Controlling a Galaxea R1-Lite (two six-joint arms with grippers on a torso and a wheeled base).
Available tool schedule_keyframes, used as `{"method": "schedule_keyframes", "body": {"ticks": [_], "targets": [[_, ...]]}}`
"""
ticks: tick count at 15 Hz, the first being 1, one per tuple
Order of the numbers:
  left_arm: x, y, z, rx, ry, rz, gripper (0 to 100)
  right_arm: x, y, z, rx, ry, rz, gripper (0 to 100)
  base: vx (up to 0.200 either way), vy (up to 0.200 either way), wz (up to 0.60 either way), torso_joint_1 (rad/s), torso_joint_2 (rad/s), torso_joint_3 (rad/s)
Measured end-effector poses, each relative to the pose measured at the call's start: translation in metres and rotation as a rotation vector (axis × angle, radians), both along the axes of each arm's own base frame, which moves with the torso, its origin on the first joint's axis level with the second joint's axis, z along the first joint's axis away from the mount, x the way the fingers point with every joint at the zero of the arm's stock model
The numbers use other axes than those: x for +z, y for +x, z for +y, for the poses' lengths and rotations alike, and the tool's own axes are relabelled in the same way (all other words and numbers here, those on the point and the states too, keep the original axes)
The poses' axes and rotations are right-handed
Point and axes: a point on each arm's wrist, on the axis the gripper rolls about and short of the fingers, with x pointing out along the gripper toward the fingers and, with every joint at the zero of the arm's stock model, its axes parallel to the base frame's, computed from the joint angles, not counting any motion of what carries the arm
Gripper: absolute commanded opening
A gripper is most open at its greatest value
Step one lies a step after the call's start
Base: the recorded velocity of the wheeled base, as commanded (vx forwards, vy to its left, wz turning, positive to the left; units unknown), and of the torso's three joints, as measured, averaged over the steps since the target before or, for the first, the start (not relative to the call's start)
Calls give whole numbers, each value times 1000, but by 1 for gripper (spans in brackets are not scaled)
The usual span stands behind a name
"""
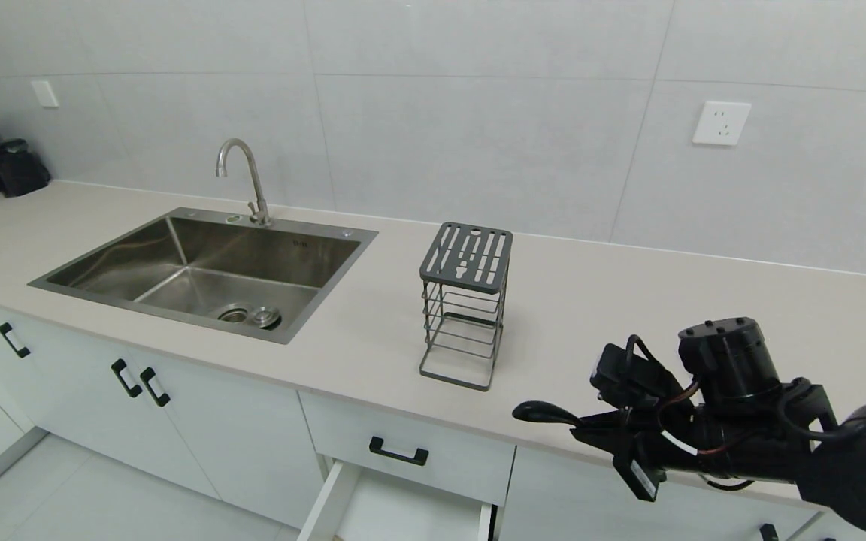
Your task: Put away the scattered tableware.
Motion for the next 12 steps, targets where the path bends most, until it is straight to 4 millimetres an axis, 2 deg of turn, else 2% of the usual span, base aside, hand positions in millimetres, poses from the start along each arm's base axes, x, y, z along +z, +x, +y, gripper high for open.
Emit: {"method": "schedule_keyframes", "body": {"ticks": [2, 8, 10, 12], "targets": [[0, 0, 0, 0, 0, 0, 100, 7, -5, 10, 29, 25, -23, 0, 0, 0, 0, 0, 0, 0], [0, 0, 0, 0, 0, 0, 100, 30, -32, 69, 157, 122, -70, 0, 0, 0, 0, 0, 0, 0], [0, 0, 0, 0, 0, 0, 100, 34, -46, 88, 177, 150, -59, 0, 0, 0, 0, 0, 0, 0], [0, 0, 0, 0, 0, 0, 100, 32, -50, 96, 188, 151, -51, 0, 0, 0, 0, 0, 0, 0]]}}
